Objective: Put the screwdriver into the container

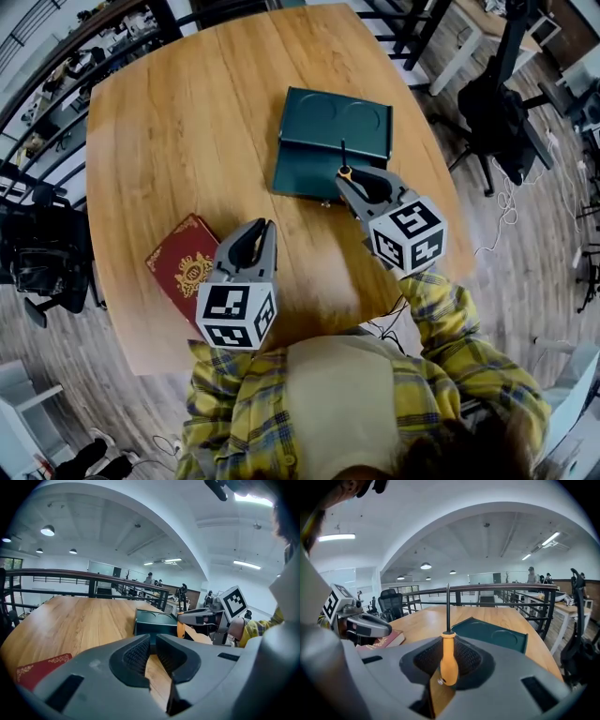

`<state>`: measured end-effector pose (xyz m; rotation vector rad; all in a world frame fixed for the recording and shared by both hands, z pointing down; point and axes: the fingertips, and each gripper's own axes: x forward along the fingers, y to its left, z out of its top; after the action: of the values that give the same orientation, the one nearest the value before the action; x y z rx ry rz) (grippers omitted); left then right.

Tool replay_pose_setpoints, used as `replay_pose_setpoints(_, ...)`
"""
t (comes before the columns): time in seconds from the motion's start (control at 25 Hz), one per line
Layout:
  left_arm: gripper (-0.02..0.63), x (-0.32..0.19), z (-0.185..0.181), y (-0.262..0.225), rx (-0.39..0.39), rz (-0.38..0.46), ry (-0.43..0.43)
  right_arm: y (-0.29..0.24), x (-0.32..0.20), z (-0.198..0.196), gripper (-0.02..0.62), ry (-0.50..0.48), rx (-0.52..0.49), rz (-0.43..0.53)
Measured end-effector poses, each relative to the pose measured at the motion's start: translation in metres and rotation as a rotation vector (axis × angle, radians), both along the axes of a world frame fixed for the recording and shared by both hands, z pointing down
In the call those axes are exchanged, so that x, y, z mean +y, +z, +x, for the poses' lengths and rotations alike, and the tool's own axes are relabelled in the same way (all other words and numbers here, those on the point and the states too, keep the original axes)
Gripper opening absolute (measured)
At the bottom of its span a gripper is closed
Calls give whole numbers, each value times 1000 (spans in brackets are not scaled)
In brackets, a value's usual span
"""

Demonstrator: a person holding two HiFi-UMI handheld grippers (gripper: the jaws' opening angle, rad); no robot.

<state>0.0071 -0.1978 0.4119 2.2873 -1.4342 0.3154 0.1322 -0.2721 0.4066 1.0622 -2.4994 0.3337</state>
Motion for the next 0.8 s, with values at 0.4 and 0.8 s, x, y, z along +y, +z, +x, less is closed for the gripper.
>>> replay_pose_setpoints(0.4,41,-13,-10,7,-7,-7,-55,22,-21,-5,124,-87,160,32)
replay_pose_setpoints(0.8,41,-21,-18,14,7,-7,-79,50,-32,-20,124,-229,354,50)
